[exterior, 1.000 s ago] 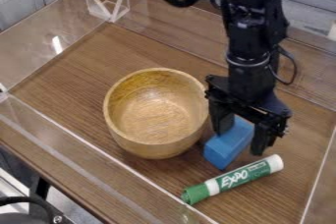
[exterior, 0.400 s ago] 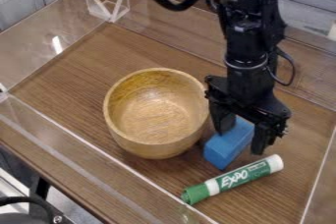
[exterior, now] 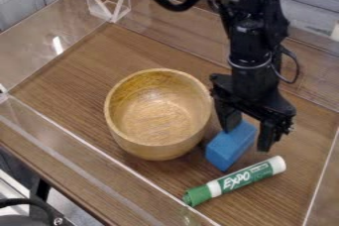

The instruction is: Put the blue block in the brown bowl

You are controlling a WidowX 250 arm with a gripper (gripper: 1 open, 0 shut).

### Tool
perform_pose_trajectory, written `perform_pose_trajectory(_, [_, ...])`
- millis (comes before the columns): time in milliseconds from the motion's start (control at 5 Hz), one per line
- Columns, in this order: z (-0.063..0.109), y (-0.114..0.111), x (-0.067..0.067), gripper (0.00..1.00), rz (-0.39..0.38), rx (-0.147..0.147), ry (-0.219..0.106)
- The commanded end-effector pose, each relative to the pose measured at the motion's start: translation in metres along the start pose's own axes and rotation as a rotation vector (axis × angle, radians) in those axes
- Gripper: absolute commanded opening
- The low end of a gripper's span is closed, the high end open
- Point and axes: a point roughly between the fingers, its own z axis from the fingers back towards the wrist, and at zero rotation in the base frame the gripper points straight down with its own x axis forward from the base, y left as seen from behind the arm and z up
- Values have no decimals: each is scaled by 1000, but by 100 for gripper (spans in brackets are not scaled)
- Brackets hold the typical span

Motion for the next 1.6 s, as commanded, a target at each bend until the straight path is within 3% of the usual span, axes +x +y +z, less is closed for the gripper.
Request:
perform_pose_trajectory(0, [-13, 2, -3, 100, -14, 7, 14])
perform_pose_trajectory(400, [-26, 5, -5, 100, -7, 16, 17])
perform_pose_trajectory(1000, [-21, 3, -9, 100, 2, 21, 30])
perform_pose_trajectory(1200, [-19, 2, -9, 0, 4, 22, 34])
perform_pose_trajectory(1400, [-15, 2, -10, 0, 3, 26, 43])
